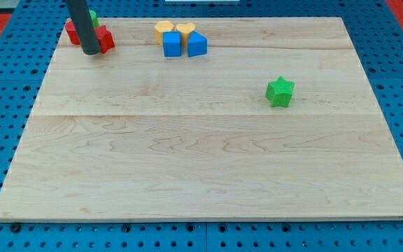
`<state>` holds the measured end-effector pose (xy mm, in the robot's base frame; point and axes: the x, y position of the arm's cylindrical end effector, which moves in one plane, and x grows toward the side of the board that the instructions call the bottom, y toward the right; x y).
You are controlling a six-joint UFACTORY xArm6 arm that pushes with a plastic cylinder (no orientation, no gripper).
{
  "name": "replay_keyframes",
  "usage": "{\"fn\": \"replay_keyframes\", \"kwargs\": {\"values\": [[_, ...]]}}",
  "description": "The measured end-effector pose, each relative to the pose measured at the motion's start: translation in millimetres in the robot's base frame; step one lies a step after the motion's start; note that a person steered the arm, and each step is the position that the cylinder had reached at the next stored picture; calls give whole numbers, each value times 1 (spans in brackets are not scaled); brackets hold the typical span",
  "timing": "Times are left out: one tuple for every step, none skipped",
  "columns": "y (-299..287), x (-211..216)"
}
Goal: Move the green star towards the red star
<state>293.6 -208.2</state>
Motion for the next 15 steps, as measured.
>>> {"fn": "replay_keyframes", "kwargs": {"values": [[53, 55], [184, 54], [317, 52], [417, 70], [363, 120], [305, 99], [241, 70], [154, 51], [74, 40], [29, 38], [16, 34], [31, 54], [79, 65], [71, 35], [46, 14]]}}
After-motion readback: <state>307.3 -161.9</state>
